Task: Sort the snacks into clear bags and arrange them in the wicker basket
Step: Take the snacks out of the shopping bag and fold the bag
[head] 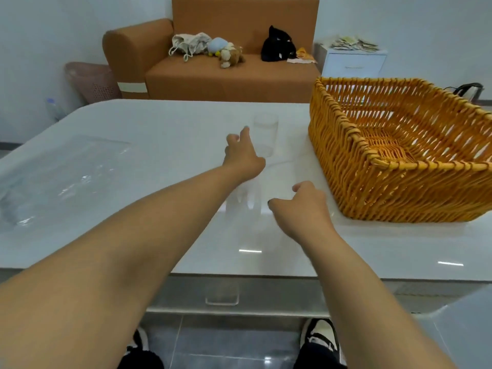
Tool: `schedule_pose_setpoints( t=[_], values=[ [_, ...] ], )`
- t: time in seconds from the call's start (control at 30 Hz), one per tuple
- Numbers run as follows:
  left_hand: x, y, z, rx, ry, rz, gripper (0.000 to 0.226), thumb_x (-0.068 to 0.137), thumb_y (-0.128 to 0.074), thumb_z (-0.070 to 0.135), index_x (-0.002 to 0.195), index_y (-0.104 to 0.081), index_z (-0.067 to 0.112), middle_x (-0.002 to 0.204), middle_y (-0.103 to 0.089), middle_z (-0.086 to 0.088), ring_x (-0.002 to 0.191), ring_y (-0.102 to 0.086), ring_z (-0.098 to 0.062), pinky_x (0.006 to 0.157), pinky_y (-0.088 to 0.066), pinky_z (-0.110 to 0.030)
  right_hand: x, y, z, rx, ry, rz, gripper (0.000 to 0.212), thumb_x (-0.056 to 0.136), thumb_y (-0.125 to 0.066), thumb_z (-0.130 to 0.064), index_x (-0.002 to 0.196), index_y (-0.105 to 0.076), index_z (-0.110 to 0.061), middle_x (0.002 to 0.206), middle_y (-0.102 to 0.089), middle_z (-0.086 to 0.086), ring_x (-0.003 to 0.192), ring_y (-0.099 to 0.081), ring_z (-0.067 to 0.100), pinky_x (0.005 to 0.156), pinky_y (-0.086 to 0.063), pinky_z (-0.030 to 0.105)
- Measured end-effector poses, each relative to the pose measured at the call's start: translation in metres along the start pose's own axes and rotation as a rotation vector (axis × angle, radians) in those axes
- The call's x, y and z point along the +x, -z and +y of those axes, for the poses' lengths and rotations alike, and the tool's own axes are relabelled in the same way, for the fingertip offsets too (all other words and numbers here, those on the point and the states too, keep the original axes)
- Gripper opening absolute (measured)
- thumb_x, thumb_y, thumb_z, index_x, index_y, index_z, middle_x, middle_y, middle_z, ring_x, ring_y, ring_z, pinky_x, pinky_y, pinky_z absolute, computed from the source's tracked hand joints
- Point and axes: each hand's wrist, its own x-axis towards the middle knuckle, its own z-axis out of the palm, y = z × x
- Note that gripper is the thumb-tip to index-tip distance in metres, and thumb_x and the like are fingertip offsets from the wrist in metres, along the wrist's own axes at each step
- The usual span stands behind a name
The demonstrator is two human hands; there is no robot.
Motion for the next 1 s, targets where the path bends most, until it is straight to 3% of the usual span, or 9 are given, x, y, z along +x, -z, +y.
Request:
schedule_pose_setpoints(
  t=[0.13,0.23,0.43,0.53,0.63,0.73,0.83,0.93,1.0],
  values=[
    [0.057,-0.014,0.024,0.088,-0.045,0.054,0.09,0.087,-0.061,0.019,0.155,-0.005,0.034,0.157,-0.002,-0.009,0.136,-0.027,-0.031,0.1,-0.044,-0.038,0.002,-0.002,-0.008,0.032,0.012,-0.048,0.049,0.088,-0.056,-0.021,0.132,-0.034,-0.015,0.131,-0.029,0.004,0.101,-0.05,0.023,0.077,-0.049,0.034],
    [0.085,-0.023,0.025,0.16,-0.067,0.023,0.085,0.091,-0.063,0.033,0.155,-0.007,0.037,0.161,0.005,-0.011,0.142,-0.02,-0.035,0.108,-0.036,-0.044,0.008,-0.001,-0.012,0.06,0.007,-0.09,0.051,0.089,-0.054,-0.022,0.134,-0.032,-0.016,0.132,-0.029,0.004,0.106,-0.05,0.024,0.075,-0.047,0.031],
    [0.077,-0.03,0.011,-0.021,-0.153,0.029,0.076,0.093,-0.065,0.034,0.153,-0.019,0.033,0.153,-0.022,-0.012,0.128,-0.047,-0.03,0.101,-0.036,-0.031,0.011,0.005,-0.01,-0.014,0.022,-0.083,0.048,0.089,-0.052,-0.023,0.133,-0.035,-0.014,0.134,-0.03,0.006,0.112,-0.048,0.026,0.08,-0.046,0.033],
    [0.043,-0.014,0.001,-0.12,-0.159,0.038,0.077,0.088,-0.07,0.04,0.151,-0.026,0.034,0.147,-0.034,-0.009,0.123,-0.051,-0.027,0.1,-0.04,-0.029,0.009,0.009,-0.007,-0.059,0.028,-0.056,0.048,0.09,-0.052,-0.025,0.133,-0.037,-0.014,0.136,-0.031,0.006,0.113,-0.047,0.027,0.081,-0.043,0.032],
    [-0.011,0.014,-0.012,-0.257,-0.149,0.021,0.076,0.084,-0.073,0.043,0.147,-0.031,0.038,0.146,-0.04,0.001,0.112,-0.058,-0.016,0.089,-0.044,-0.024,0.004,0.011,-0.005,-0.076,0.088,-0.041,0.044,0.09,-0.056,-0.03,0.129,-0.04,-0.015,0.132,-0.035,0.005,0.1,-0.047,0.022,0.075,-0.041,0.031],
    [-0.074,0.051,-0.029,-0.383,-0.115,-0.028,0.073,0.085,-0.073,0.038,0.145,-0.033,0.041,0.146,-0.04,0.007,0.104,-0.057,-0.003,0.095,-0.048,-0.029,-0.011,0.0,-0.008,-0.026,0.233,-0.11,0.061,0.085,-0.065,-0.039,0.136,-0.037,-0.022,0.131,-0.033,-0.002,0.095,-0.043,0.013,0.073,-0.037,0.025],
    [-0.13,0.085,-0.053,-0.573,0.021,-0.009,0.07,0.084,-0.072,0.037,0.144,-0.037,0.039,0.147,-0.043,0.001,0.121,-0.055,-0.02,0.097,-0.054,-0.043,-0.037,-0.022,-0.012,0.008,0.461,-0.175,0.071,0.079,-0.073,-0.042,0.138,-0.035,-0.031,0.124,-0.032,-0.014,0.103,-0.043,0.004,0.075,-0.038,0.013],
    [-0.182,0.117,-0.071,-0.95,0.211,-0.008,0.074,0.077,-0.074,0.044,0.144,-0.045,0.03,0.139,-0.054,-0.005,0.11,-0.066,-0.029,0.09,-0.057,-0.045,-0.058,-0.047,-0.012,0.008,0.641,-0.143,0.059,0.08,-0.074,-0.038,0.13,-0.044,-0.034,0.118,-0.04,-0.02,0.099,-0.05,-0.001,0.088,-0.046,0.017],
    [-0.212,0.134,-0.078,-1.099,0.294,0.008,0.067,0.075,-0.071,0.049,0.135,-0.056,0.023,0.128,-0.059,-0.006,0.103,-0.069,-0.034,0.086,-0.058,-0.045,-0.073,-0.057,-0.011,0.025,0.683,-0.153,0.055,0.08,-0.074,-0.039,0.127,-0.045,-0.038,0.116,-0.042,-0.023,0.098,-0.05,-0.009,0.087,-0.043,0.012]
  ],
)
